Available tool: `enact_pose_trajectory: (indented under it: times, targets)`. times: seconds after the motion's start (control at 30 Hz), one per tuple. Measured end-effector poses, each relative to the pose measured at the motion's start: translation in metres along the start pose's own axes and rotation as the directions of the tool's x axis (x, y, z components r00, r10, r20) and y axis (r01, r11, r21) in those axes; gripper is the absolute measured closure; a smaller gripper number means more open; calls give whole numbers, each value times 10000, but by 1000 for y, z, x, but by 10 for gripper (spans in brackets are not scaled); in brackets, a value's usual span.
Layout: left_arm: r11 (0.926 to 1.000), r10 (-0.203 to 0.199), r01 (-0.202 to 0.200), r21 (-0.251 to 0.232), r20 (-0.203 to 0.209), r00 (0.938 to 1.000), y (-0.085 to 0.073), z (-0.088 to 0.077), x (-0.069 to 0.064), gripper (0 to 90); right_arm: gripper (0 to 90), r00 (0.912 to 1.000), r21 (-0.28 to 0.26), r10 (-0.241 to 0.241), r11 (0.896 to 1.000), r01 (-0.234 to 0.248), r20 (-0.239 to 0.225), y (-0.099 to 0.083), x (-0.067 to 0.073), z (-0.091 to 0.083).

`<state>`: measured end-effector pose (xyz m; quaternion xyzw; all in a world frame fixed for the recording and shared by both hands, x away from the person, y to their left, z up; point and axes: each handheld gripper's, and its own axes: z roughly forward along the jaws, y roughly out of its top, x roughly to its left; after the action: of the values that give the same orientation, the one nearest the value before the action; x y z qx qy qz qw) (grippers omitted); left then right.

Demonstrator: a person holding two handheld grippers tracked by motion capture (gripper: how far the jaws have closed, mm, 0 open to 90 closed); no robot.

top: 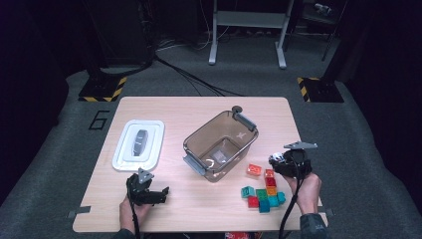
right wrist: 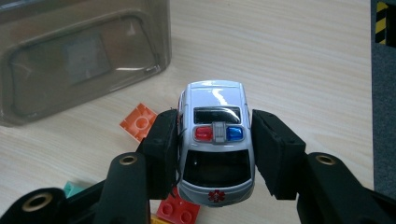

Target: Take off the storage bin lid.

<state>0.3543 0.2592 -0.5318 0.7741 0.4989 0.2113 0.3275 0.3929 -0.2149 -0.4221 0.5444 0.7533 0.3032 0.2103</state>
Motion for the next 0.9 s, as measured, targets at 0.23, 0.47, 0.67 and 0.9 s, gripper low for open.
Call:
enact_pose_trajectory:
  times: [0.23, 0.47, 0.67, 0.9]
  targets:
    - [10000, 1, -1, 13, -6, 10000, 0, 0, 0, 4, 524, 9998, -164, -209, 9996, 208, -47, 13, 3, -1]
    - [10000, 3, -3, 11, -8, 10000, 0, 0, 0, 5, 524, 9996, -259, -274, 9993, 272, -73, 22, 7, -1]
    - [10000, 1, -1, 10, -9, 10000, 0, 0, 0, 5, 524, 9991, -375, -396, 9985, 391, -139, 31, 9, 0]
    - [10000, 3, -3, 11, -7, 10000, 0, 0, 0, 5, 524, 9987, -502, -478, 9976, 470, -159, 41, 11, -2]
